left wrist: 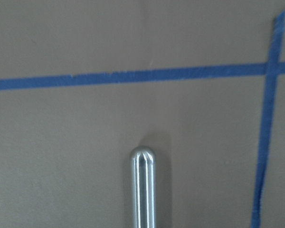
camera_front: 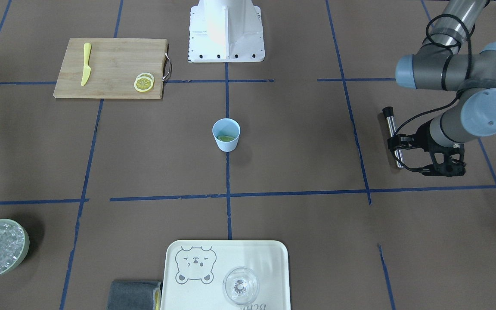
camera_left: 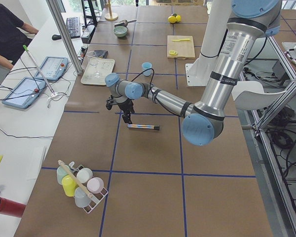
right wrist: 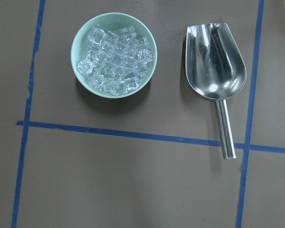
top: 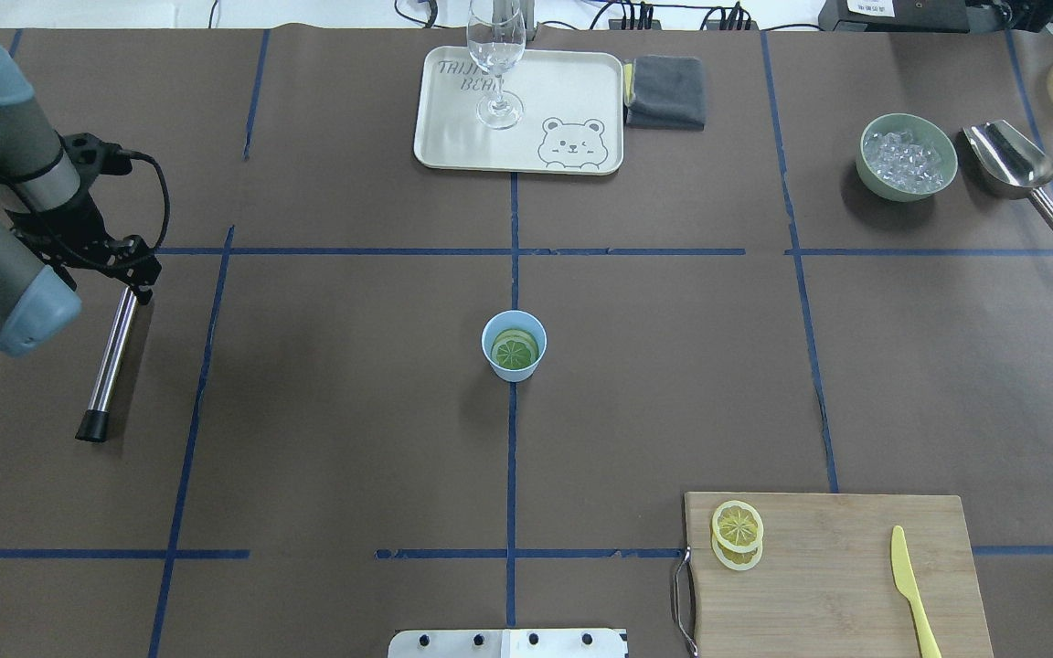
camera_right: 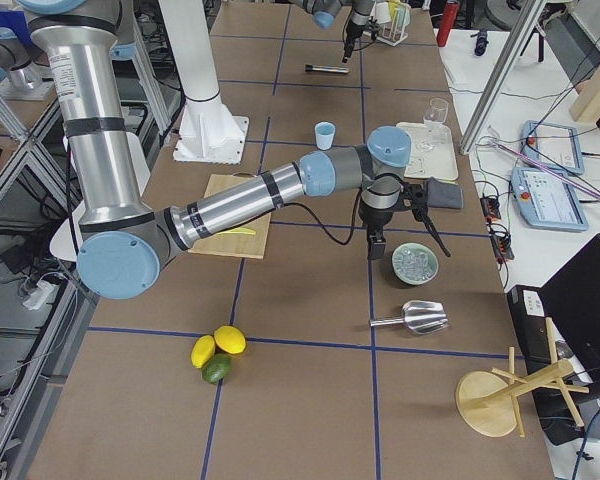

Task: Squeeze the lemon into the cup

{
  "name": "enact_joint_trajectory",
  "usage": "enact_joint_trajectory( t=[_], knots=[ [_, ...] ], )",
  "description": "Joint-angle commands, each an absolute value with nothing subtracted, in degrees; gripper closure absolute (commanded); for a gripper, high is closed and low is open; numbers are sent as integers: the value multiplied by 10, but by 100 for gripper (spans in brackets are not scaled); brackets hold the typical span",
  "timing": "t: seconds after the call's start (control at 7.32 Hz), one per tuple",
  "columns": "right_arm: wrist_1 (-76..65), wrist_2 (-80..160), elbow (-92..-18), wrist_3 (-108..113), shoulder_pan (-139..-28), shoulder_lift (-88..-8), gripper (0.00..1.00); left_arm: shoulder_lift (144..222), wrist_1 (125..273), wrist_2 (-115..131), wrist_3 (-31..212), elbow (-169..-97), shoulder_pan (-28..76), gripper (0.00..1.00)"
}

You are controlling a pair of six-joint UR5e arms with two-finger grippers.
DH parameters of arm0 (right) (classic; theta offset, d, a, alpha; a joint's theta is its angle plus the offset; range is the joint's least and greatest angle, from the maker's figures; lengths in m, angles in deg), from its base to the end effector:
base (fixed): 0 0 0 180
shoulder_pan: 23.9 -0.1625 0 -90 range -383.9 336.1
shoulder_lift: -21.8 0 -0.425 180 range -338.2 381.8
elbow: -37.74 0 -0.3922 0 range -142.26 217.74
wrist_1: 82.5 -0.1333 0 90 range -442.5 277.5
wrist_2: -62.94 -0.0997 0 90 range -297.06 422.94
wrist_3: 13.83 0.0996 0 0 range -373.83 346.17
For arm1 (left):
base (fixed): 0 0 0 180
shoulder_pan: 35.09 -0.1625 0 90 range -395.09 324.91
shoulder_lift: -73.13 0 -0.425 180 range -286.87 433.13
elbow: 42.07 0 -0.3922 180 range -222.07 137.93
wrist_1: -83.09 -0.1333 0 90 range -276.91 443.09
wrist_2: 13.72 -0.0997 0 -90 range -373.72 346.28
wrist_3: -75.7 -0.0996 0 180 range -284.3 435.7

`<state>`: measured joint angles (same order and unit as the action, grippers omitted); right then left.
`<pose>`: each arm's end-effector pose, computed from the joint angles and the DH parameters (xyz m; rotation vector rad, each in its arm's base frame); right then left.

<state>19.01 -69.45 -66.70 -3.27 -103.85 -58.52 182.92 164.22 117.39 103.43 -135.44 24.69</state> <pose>-0.0296 -0.5460 0.4712 0.0747 -0.7624 -0.0729 0.2533 -0.5695 0.4563 -0.1371 0.7403 0.1309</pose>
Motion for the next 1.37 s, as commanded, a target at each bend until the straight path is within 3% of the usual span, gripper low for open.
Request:
enact_joint_trajectory(
  t=[0.0,0.68,0.96,1.23],
  knots=[
    [190,-695,-661,-37,-1039,-589,0,1829,1643,1174,978,-1415,325,0],
    [190,-725,-629,-82,-1097,-632,0,1737,1667,1179,707,-1379,505,0],
    [190,-761,-588,-149,-1136,-634,0,1662,1719,1182,713,-1376,515,0],
    [173,-761,-577,-152,-1149,-660,0,1658,1719,1181,715,-1376,515,0]
  ],
)
